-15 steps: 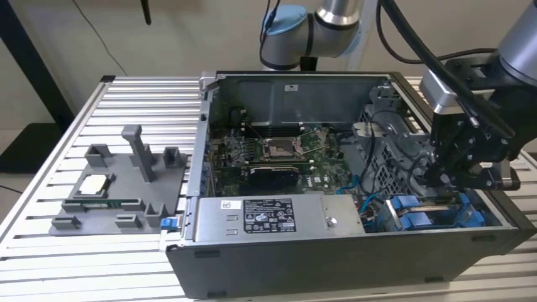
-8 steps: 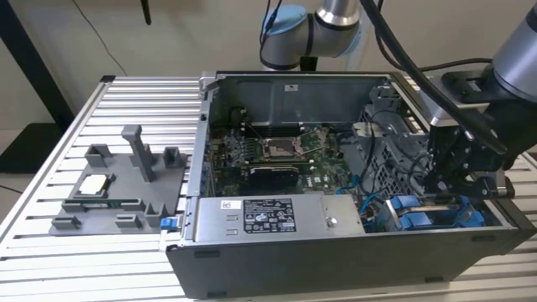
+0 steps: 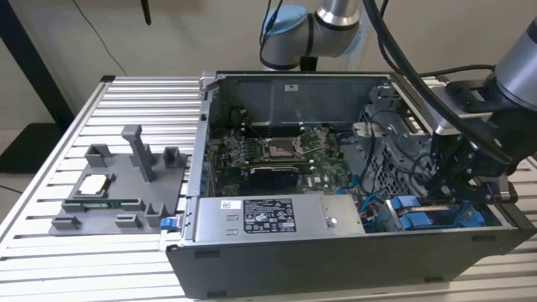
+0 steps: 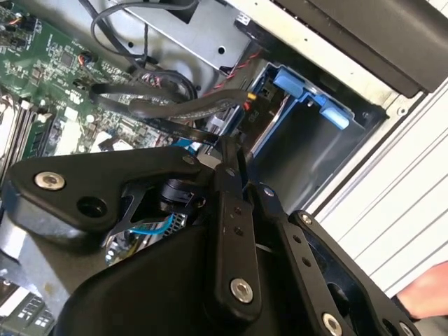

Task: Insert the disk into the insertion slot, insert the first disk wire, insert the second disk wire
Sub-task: 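Insert the second disk wire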

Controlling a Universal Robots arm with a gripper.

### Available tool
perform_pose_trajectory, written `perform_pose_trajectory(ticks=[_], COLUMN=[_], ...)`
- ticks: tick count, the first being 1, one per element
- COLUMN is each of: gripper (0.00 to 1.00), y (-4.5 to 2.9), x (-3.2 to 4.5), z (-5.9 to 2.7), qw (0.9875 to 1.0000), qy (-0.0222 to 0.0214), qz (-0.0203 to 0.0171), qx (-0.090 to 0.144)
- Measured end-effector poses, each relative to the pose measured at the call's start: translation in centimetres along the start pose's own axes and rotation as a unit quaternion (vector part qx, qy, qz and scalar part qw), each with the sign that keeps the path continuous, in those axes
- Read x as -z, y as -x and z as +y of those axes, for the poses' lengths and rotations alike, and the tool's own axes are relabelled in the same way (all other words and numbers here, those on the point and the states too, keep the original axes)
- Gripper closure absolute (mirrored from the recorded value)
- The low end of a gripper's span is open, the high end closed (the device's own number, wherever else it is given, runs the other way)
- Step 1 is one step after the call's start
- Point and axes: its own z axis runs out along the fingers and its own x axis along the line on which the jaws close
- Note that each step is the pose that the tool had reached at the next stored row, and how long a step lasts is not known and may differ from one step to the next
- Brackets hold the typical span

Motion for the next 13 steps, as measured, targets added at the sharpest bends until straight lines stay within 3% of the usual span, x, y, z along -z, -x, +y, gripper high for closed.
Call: perform_pose_trajectory(ticks=[13], gripper=[0.84], y=[-0.05], x=[-0.36], z=[-0.1], qw=[1.0], qy=[-0.0037], qz=[-0.0001], qx=[0.004])
